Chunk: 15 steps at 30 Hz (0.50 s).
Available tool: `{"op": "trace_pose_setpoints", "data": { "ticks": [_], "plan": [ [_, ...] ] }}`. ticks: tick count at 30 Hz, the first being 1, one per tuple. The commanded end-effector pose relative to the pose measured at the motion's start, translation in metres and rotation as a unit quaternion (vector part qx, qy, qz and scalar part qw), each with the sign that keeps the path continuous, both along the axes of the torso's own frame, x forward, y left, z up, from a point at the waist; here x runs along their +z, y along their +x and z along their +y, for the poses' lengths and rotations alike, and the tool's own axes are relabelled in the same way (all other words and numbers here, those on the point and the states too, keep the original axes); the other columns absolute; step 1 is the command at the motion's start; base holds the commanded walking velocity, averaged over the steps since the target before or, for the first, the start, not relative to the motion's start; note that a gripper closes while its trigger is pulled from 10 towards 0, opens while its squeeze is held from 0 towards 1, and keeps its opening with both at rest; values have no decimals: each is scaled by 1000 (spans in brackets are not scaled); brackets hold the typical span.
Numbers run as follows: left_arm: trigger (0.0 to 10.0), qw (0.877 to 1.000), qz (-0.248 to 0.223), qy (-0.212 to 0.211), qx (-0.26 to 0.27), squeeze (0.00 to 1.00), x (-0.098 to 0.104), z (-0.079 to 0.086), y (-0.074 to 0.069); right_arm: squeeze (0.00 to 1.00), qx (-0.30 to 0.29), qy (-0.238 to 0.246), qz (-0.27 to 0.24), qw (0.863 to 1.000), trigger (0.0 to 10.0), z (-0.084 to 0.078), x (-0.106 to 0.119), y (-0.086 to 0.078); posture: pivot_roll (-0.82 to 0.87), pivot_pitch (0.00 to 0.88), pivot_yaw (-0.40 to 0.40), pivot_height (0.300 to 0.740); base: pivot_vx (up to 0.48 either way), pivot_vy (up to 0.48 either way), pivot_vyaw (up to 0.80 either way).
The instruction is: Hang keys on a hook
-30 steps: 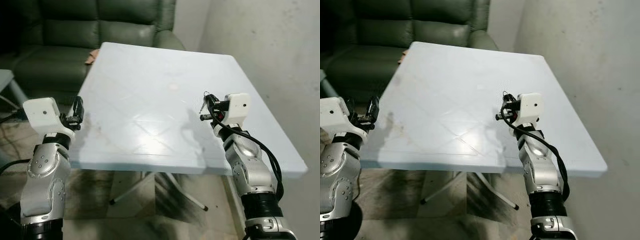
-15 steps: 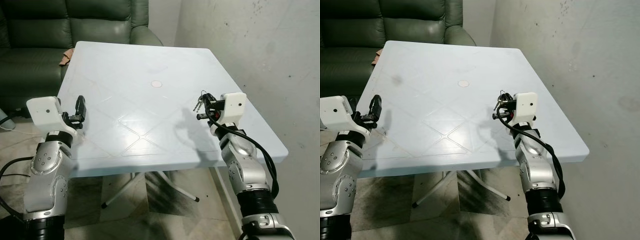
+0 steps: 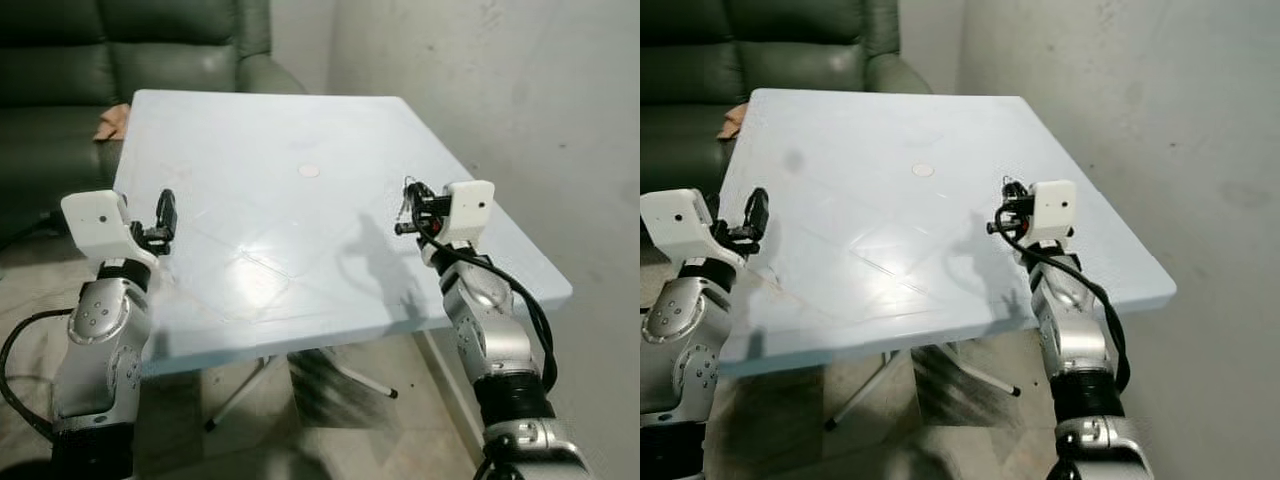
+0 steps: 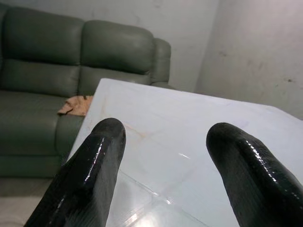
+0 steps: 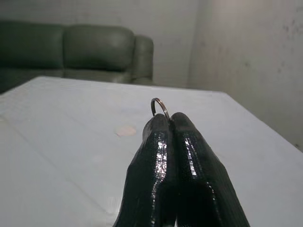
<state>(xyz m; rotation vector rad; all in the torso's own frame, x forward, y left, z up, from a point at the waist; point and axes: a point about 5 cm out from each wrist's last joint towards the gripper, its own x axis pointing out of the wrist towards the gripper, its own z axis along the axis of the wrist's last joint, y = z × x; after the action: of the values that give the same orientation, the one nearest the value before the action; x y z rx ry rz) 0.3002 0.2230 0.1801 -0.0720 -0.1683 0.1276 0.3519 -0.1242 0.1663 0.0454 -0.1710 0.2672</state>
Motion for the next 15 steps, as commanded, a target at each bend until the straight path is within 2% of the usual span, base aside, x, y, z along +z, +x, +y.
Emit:
{"op": "trace_pose_setpoints", "data": {
  "ticks": [1, 4, 15],
  "plan": [
    [10000, 1000, -7, -1, -13, 0, 2, -8, 2, 0, -13, -4, -9, 1000, 10000, -10, 5, 2, -27, 0, -76, 724, 0, 0, -756],
    [10000, 1000, -11, -12, -16, 0, 2, -9, 1, 0, -12, -5, -9, 1000, 10000, -9, 5, 2, -29, 0, -78, 724, 0, 0, -756],
    [10000, 1000, -12, -2, -13, 0, 2, -9, 2, 0, -11, -7, -9, 1000, 10000, -10, 4, 2, -31, 0, -81, 724, 0, 0, -757]
  ]
}}
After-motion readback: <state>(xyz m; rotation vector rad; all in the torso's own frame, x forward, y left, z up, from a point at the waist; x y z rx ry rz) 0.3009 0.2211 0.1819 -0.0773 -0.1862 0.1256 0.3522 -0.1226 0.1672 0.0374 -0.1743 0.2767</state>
